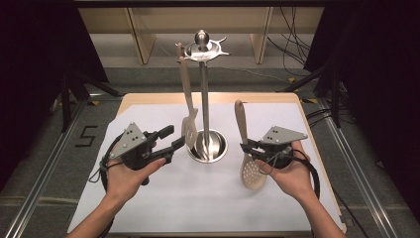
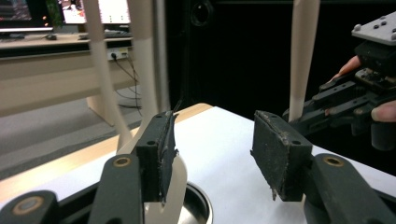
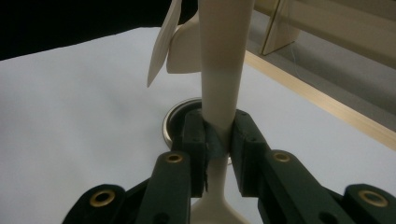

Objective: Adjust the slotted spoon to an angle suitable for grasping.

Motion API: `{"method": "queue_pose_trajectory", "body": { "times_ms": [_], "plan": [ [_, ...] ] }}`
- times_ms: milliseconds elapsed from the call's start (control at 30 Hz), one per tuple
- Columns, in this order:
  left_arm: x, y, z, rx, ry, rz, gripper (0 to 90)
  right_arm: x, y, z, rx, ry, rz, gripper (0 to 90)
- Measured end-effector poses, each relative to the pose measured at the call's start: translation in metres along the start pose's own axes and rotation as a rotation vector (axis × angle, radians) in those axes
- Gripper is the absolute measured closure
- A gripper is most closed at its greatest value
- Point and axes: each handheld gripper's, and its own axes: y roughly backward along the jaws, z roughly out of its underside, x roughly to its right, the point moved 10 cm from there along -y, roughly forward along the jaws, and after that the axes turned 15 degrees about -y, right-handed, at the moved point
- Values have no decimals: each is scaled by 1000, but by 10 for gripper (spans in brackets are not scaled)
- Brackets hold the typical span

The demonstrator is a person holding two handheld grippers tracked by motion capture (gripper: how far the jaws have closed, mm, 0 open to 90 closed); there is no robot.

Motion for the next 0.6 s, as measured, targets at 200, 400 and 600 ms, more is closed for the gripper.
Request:
{"method": "queue_pose_trajectory", "body": {
  "times_ms": [200,400,600],
  "plan": [
    [5,-15,-12,12,-7,30,483,-4,0,1,-21,-18,-5,785],
    [16,-29,-22,21,-18,59,483,-6,-3,-5,14,-14,6,785],
    [32,-47,-30,12,-27,102,482,-12,-6,-5,-3,19,4,785]
  ]
}}
